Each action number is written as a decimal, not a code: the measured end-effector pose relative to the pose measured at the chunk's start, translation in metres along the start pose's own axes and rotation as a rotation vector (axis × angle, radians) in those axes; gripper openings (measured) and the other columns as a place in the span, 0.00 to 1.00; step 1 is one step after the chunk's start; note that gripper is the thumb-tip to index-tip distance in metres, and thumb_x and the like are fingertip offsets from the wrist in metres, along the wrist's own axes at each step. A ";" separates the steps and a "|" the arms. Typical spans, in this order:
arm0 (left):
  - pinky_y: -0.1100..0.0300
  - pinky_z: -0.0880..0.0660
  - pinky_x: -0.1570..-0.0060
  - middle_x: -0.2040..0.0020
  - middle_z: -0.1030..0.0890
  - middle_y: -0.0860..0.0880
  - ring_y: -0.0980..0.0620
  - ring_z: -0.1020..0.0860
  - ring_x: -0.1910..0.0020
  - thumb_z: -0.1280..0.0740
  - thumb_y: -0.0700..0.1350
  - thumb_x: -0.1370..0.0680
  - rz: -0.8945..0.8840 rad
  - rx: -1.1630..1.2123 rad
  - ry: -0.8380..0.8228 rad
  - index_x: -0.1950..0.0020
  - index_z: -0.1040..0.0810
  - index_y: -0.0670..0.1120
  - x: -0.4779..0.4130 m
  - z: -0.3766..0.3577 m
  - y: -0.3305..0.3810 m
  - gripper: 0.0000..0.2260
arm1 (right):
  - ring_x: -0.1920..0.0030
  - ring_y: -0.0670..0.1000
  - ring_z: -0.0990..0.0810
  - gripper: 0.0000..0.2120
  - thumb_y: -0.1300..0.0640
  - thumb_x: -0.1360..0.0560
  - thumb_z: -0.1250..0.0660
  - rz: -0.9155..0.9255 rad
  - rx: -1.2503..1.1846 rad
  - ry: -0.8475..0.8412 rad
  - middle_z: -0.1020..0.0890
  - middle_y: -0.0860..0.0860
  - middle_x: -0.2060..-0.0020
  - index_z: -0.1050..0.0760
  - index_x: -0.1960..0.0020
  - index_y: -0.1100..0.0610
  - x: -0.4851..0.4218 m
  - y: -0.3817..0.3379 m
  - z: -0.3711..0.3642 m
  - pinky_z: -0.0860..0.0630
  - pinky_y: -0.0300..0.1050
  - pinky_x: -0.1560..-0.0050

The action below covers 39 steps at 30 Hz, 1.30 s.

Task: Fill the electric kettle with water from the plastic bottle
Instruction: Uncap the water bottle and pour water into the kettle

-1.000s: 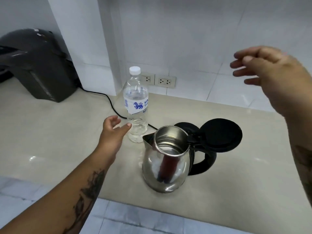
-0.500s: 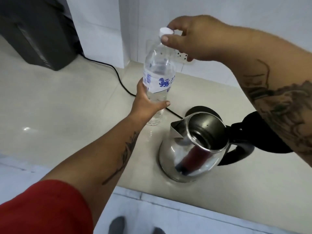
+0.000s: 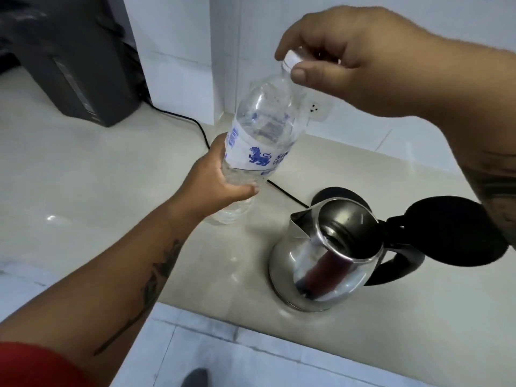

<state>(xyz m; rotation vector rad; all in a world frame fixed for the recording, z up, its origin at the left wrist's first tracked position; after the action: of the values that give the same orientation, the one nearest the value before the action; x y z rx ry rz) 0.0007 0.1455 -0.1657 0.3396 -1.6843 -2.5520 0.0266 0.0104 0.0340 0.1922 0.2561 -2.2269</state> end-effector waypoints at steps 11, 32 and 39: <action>0.67 0.26 0.48 0.46 0.19 0.65 0.65 0.20 0.46 0.20 0.41 0.38 -0.081 -0.264 -0.114 0.36 0.31 0.62 0.044 0.047 0.084 0.37 | 0.48 0.53 0.21 0.14 0.62 0.23 0.35 0.248 -0.182 0.308 0.20 0.51 0.43 0.23 0.43 0.47 0.083 -0.030 0.093 0.25 0.47 0.47; 0.59 0.35 0.70 0.47 0.19 0.54 0.48 0.20 0.55 0.25 0.51 0.40 -0.207 -1.295 -0.082 0.33 0.29 0.56 0.071 0.035 0.100 0.35 | 0.48 0.57 0.19 0.19 0.59 0.21 0.36 -0.384 -0.889 0.321 0.18 0.55 0.49 0.24 0.42 0.35 0.231 0.094 -0.028 0.23 0.52 0.48; 0.60 0.36 0.68 0.51 0.16 0.51 0.47 0.18 0.60 0.21 0.50 0.46 -0.240 -1.421 -0.139 0.37 0.25 0.52 0.064 0.034 0.097 0.38 | 0.48 0.55 0.19 0.19 0.59 0.21 0.36 -0.411 -0.907 0.356 0.18 0.55 0.48 0.24 0.41 0.35 0.236 0.098 -0.033 0.23 0.52 0.46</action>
<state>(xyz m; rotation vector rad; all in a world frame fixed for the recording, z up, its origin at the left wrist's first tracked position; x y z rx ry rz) -0.0760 0.1258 -0.0734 0.2205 0.4452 -3.1623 -0.0396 -0.2187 -0.0632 0.0322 1.5638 -2.2157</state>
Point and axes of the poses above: each hand's wrist, its own x-axis away from the middle knuckle, its own z-axis out of the back of the hand, y = z × x, the point moved 9 cm from there along -x, towards the middle knuckle
